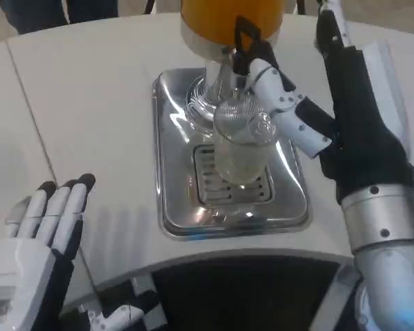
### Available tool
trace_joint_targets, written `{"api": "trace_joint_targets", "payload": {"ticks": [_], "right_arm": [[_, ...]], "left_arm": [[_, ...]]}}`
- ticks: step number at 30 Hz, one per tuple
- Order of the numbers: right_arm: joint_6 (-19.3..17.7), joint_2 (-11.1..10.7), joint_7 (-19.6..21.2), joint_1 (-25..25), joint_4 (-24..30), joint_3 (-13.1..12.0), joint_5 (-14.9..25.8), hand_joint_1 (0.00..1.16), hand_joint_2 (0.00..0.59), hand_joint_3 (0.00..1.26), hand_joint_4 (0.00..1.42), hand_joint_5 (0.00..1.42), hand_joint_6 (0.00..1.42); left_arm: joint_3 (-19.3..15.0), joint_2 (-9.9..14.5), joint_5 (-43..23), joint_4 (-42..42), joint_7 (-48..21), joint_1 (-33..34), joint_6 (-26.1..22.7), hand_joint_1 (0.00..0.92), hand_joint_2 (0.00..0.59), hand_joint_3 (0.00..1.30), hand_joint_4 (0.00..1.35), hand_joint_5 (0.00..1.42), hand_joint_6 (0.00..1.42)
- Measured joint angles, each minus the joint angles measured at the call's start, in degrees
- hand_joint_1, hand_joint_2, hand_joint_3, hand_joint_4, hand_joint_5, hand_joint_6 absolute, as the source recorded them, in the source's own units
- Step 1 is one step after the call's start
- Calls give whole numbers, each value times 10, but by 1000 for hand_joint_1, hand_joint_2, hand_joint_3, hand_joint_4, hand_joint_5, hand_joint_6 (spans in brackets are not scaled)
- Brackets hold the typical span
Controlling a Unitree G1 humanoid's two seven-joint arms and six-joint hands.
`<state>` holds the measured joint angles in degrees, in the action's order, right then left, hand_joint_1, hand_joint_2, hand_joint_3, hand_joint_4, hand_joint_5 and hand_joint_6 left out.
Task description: Grasp the cup under the faucet to collect the drink, then remove the cup.
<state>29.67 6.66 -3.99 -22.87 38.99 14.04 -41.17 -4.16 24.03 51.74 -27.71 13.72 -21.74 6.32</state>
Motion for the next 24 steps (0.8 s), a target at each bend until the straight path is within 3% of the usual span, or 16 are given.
{"api": "trace_joint_targets", "payload": {"ticks": [9, 13, 17, 24], "right_arm": [[41, 0, -7, -4, -2, -6, 33, 446, 464, 0, 0, 0, 38], [64, -8, -42, -20, 0, -10, 47, 440, 461, 0, 0, 0, 34], [91, -28, -80, -72, 2, -34, 67, 436, 458, 0, 0, 0, 33], [139, -42, -117, -79, 20, -17, 90, 400, 456, 0, 0, 0, 35]], "left_arm": [[0, -2, -6, 9, 0, 6, 5, 200, 98, 0, 0, 0, 58], [-1, -2, -16, 16, 0, 11, 5, 204, 100, 0, 0, 0, 58], [-4, -2, -18, 20, 0, 15, 5, 207, 100, 0, 0, 0, 58], [-5, -2, -23, 28, 0, 19, 8, 208, 101, 0, 0, 3, 58]]}}
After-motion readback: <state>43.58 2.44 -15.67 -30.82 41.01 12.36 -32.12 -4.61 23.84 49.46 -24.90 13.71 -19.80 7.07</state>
